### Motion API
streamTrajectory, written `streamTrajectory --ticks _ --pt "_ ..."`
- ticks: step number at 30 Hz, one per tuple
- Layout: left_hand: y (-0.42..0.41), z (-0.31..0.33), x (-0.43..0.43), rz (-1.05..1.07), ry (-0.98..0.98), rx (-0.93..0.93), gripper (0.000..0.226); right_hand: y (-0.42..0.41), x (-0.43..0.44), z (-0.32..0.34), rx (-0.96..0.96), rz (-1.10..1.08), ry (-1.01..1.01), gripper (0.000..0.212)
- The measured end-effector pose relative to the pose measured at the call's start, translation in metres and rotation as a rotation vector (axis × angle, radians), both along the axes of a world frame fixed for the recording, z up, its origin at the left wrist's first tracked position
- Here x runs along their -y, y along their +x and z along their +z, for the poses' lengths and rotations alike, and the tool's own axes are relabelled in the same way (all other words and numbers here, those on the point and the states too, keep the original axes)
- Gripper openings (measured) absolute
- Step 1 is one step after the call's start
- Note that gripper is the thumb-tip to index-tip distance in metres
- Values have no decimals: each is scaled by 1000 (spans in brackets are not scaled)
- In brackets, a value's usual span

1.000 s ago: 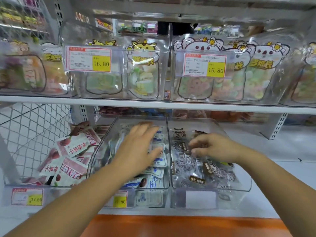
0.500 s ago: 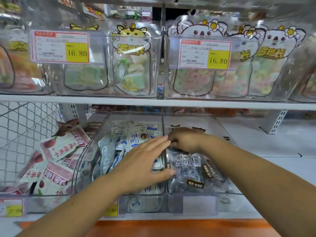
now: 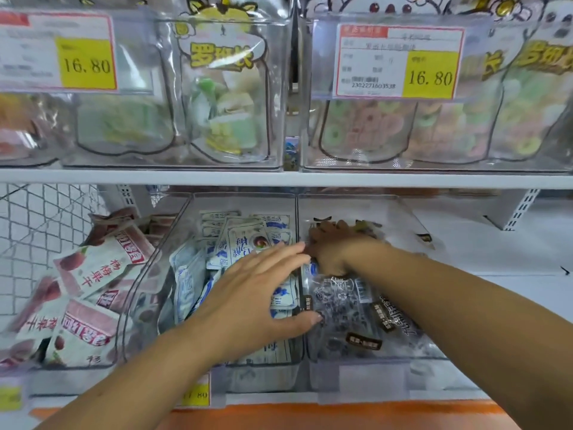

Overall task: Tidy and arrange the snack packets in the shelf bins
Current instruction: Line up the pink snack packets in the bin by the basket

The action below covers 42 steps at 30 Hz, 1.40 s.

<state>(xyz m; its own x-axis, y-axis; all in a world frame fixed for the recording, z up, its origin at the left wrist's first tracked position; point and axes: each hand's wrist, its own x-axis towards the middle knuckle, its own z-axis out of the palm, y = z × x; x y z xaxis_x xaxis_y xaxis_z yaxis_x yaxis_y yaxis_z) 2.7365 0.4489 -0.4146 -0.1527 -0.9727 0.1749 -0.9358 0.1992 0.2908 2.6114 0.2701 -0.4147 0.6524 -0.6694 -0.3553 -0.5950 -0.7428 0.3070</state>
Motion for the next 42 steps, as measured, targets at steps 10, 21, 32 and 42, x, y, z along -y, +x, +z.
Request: streamTrajectory --ticks 10,21,32,42 --pt "-2 1 -2 2 55 -24 78 -11 6 -8 489 -43 3 14" --pt "-12 6 -5 118 127 -493 99 -56 -35 47 1384 -337 400 15" --pt "-17 30 -18 136 -35 -1011 37 -50 -107 61 1769 -465 767 9" --pt "23 21 -39 327 -249 32 77 -112 -108 59 848 -209 332 15"
